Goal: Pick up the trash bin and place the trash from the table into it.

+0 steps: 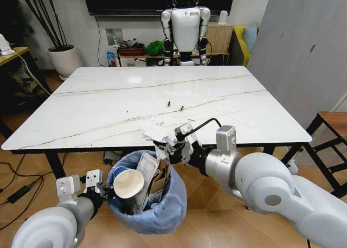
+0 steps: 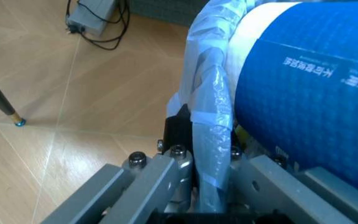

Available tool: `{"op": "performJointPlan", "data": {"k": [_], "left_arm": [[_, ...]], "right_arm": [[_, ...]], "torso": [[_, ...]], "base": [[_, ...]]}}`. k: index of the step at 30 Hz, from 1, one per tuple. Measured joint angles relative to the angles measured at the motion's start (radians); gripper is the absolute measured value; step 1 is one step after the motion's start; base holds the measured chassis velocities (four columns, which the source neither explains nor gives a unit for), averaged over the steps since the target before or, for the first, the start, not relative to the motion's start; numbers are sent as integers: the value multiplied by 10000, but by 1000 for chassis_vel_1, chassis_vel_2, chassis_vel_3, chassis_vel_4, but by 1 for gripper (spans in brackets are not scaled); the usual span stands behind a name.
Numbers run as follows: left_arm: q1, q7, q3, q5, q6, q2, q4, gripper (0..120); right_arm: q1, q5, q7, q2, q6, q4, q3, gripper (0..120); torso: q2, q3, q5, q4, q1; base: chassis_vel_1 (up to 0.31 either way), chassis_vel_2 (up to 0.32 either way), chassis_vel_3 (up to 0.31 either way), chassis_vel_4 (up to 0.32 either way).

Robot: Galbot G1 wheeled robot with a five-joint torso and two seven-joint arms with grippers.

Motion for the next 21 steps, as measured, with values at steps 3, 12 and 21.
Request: {"op": "performJointPlan", "data": {"k": [3,12,21], "left_arm": [[-43,-8,30,14,0,-5,50,0],[-214,-46,235,54,0,-49,174,0],[-323,-51,288,30,0,-41,227,0]], "right_arm": [[69,139,36,2,0,84,-174,0],[97,45,149,260,-9,-3,-1282,0],[124,-244,168,477,-8,-598,-1782,0]], "torso": [[0,0,0,0,0],[0,0,-1,0,2],[0,0,-1,0,2]], "base": [[0,0,0,0],[0,0,0,0],[0,0,0,0]]}}
